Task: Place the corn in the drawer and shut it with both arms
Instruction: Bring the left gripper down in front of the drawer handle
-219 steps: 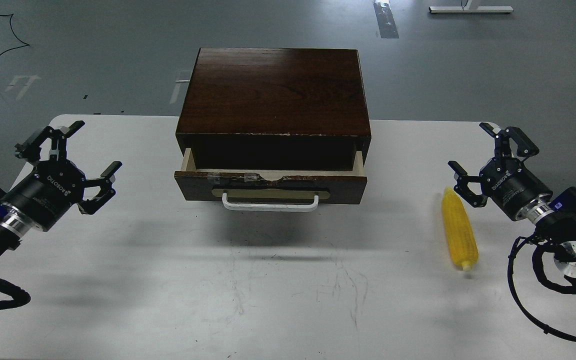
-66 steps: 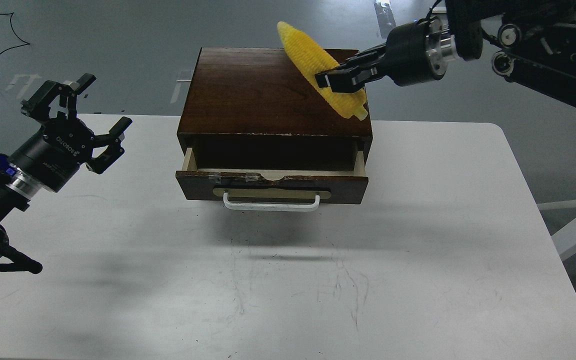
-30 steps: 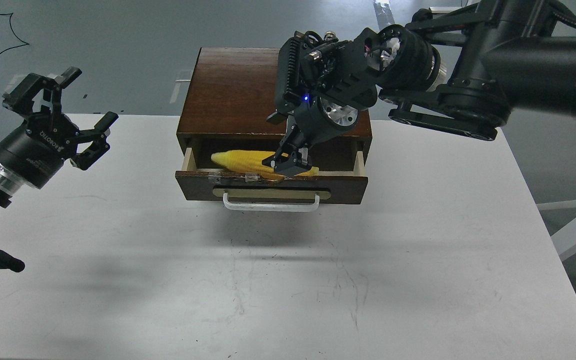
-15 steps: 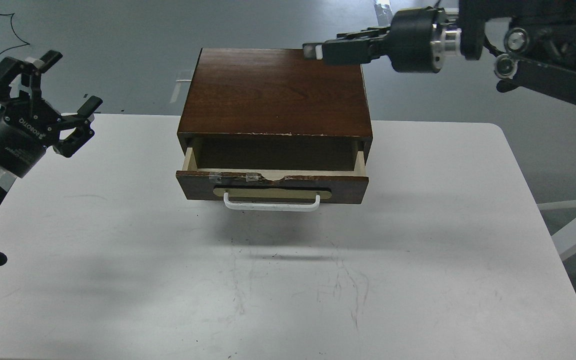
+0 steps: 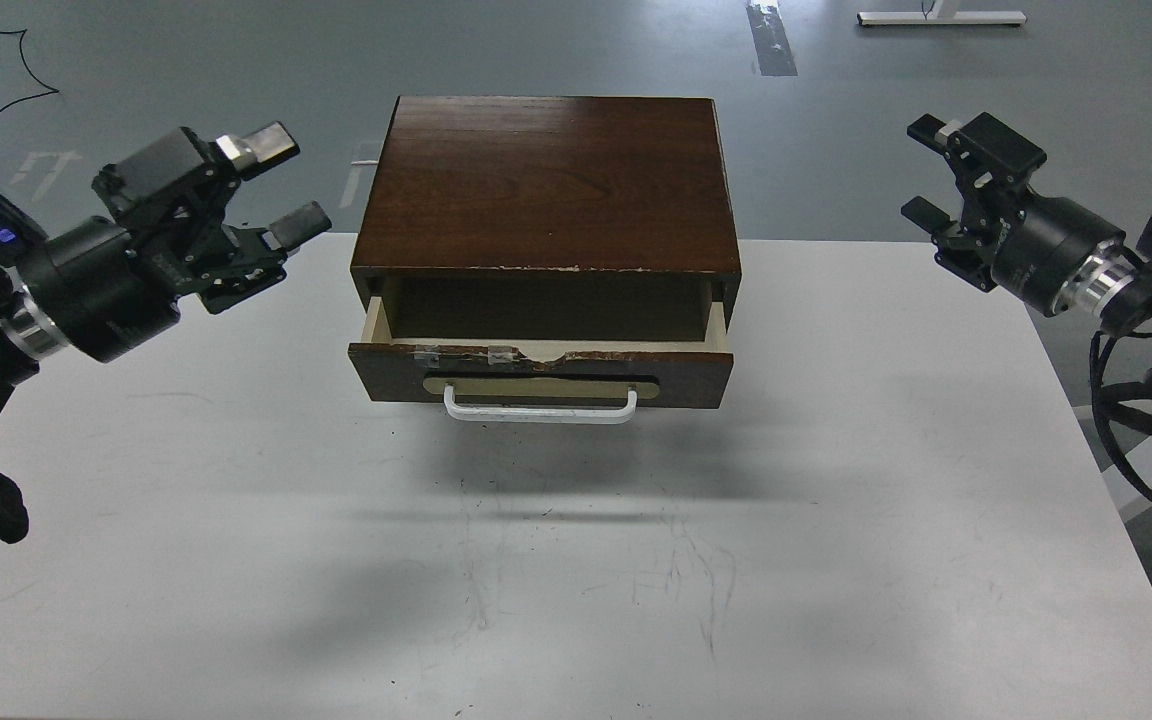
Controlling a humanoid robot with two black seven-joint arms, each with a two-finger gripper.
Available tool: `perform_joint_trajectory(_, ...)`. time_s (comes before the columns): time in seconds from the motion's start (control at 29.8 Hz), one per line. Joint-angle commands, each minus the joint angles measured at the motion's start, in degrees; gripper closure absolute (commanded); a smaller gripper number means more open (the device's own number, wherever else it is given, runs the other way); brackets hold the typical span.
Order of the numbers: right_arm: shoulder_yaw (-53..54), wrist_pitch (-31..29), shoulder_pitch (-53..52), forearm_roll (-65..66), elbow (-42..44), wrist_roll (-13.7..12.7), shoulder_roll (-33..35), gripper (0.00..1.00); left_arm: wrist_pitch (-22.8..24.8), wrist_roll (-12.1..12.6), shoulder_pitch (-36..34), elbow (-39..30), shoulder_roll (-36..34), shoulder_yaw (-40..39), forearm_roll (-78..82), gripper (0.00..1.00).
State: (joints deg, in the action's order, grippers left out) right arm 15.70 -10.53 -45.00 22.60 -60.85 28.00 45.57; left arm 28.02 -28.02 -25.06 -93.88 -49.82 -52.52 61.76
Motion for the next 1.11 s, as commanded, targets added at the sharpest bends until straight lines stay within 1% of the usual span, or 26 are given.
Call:
perform_joint_trajectory(0.0,0.7,0.1,2.9,0.0,0.2,0.0,-0.1,0.00,0.0,0.0,0.1,-3.6,4.2,1.2,15.5,0.02)
perform_joint_trajectory(0.13,0.7,0.1,3.5,0.0,0.4,0.0,-0.1,0.00,0.0,0.0,0.9,-4.8,7.3,4.0,24.0,0.02)
perform_joint_trajectory(0.24,0.6,0.1,3.6,0.0,1.5,0.0,-0.4,0.00,0.0,0.0,0.9,-4.9,8.2,9.7,29.4,0.02)
perform_joint_trajectory(0.37,0.6,0.1,3.6,0.0,1.8,0.0,-0.5,0.00,0.0,0.0,1.0,-4.4,9.2,14.9,31.3,0.05)
perform_joint_trajectory(0.4,0.6,0.1,3.6,0.0,1.8,0.0,-0.6,0.00,-1.3,0.0,1.1,-4.1,9.3,16.9,30.7,0.06)
perform_joint_trajectory(0.47,0.6,0.1,3.6,0.0,1.8,0.0,-0.6,0.00,-4.0,0.0,1.8,-3.4,9.3,18.2,30.4,0.08)
perform_joint_trajectory(0.61,0.6,0.1,3.6,0.0,1.7,0.0,-0.6,0.00,-5.3,0.0,4.1,-2.0,9.7,18.0,30.4,0.13)
perform_joint_trajectory(0.67,0.6,0.1,3.7,0.0,1.7,0.0,-0.7,0.00,-5.9,0.0,4.9,-1.3,10.4,17.8,30.3,0.24)
perform_joint_trajectory(0.71,0.6,0.1,3.7,0.0,1.8,0.0,-0.6,0.00,-6.7,0.0,5.5,-0.6,10.8,17.8,30.2,0.43)
perform_joint_trajectory(0.77,0.6,0.1,3.7,0.0,1.8,0.0,-0.7,0.00,-8.0,0.0,6.0,0.2,11.1,17.8,29.7,0.63)
perform_joint_trajectory(0.81,0.6,0.1,3.7,0.0,1.8,0.0,-0.7,0.00,-8.8,0.0,6.3,0.6,11.1,17.9,29.1,0.83)
perform_joint_trajectory(0.84,0.6,0.1,3.6,0.0,1.7,0.0,-0.6,0.00,-9.1,0.0,6.6,0.9,11.1,17.9,28.8,0.97)
perform_joint_trajectory(0.87,0.6,0.1,3.7,0.0,1.7,0.0,-0.6,0.00,-9.4,0.0,6.9,1.1,11.2,17.9,28.3,1.00)
perform_joint_trajectory(0.97,0.6,0.1,3.7,0.0,1.7,0.0,-0.7,0.00,-9.9,0.0,7.7,1.2,11.2,17.8,28.0,1.00)
perform_joint_trajectory(1.08,0.5,0.1,3.7,0.0,1.7,0.0,-0.7,0.00,-11.7,0.0,8.4,1.9,11.2,17.7,27.8,1.00)
